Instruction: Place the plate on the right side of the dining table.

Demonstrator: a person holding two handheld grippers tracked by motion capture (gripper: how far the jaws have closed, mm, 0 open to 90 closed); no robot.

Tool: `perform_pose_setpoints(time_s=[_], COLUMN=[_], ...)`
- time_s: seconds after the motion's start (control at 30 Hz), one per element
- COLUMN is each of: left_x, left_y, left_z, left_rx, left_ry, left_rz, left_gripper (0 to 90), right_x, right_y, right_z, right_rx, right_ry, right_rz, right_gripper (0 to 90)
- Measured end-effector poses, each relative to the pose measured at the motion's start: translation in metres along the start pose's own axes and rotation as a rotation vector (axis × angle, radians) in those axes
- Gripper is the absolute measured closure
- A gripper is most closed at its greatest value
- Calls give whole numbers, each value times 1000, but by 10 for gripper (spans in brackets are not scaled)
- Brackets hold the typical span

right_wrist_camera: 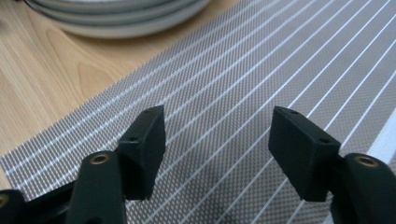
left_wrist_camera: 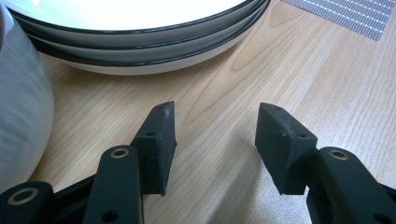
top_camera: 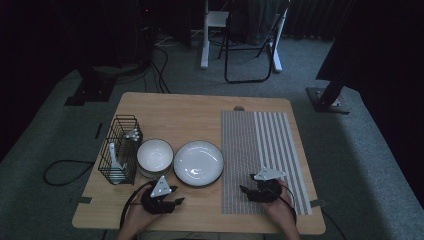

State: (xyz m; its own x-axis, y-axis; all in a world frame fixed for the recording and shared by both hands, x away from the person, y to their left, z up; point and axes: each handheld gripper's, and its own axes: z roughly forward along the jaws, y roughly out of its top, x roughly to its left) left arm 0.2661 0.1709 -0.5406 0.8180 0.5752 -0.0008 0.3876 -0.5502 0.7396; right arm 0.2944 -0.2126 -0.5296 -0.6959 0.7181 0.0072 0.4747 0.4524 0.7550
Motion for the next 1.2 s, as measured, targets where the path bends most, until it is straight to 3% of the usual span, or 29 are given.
perform_pose_setpoints(time_s=[0.27,0.47,0.87,1.2], left_x=[-3,-5,-4,-6], left_y=[10,16,22,27], left_z=[-7,-9,-11,-9], left_rx=[-24,-40,-72,-78], left_ry=[27,41,80,85], left_rz=[27,43,32,41], left_gripper=[511,519,532,530], right_x=[9,12,16,18], right_y=[18,33,59,80], right_z=[-6,-4,7,19], right_rx=[-46,-72,-98,-108], right_ry=[-16,-17,-19,-26], right_rz=[-45,-38,-26,-50], right_gripper=[511,587,640,669])
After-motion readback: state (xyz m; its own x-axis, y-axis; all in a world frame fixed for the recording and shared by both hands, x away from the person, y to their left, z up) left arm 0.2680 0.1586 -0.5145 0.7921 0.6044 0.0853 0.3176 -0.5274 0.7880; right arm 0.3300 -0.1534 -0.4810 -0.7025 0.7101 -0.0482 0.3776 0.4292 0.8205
